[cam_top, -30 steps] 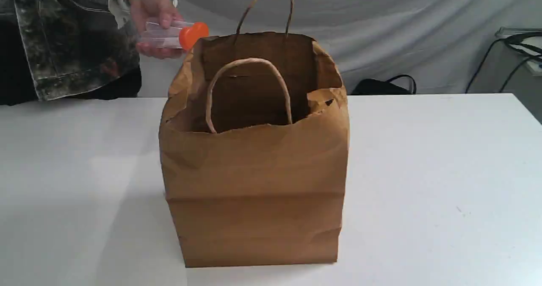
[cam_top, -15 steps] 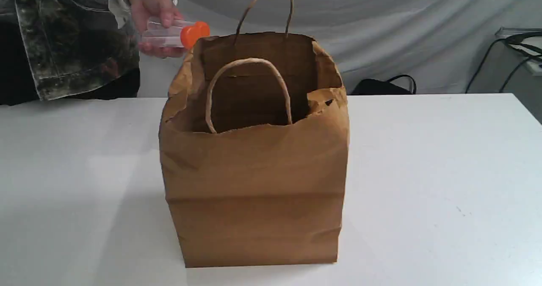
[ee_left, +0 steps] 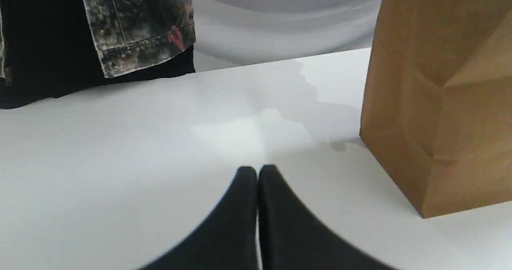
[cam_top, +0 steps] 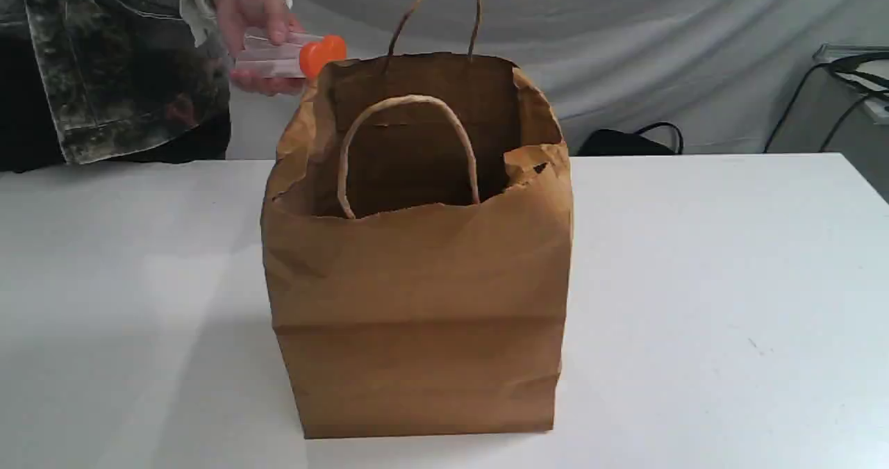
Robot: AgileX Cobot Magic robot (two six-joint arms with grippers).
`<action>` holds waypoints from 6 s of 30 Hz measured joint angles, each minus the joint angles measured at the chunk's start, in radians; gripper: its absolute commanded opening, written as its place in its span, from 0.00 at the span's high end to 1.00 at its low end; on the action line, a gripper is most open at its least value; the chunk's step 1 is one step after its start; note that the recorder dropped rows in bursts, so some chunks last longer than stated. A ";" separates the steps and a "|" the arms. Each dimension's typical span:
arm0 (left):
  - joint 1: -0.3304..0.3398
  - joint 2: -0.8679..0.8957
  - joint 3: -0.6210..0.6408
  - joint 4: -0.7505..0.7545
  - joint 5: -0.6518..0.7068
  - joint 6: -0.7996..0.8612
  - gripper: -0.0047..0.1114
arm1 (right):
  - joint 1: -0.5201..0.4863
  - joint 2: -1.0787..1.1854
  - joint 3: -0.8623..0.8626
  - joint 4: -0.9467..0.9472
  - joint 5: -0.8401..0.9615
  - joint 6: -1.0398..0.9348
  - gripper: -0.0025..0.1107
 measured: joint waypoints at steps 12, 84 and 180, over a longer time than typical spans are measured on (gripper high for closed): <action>0.000 0.000 0.000 -0.002 -0.172 -0.057 0.96 | 0.000 0.000 0.000 0.000 0.000 0.014 0.98; 0.007 1.441 -1.644 0.925 0.256 -0.464 0.96 | 0.000 0.000 0.000 -0.019 0.047 0.071 0.98; -0.202 2.211 -2.208 -0.320 0.933 0.908 0.96 | 0.000 0.000 0.000 -0.019 0.128 0.141 0.98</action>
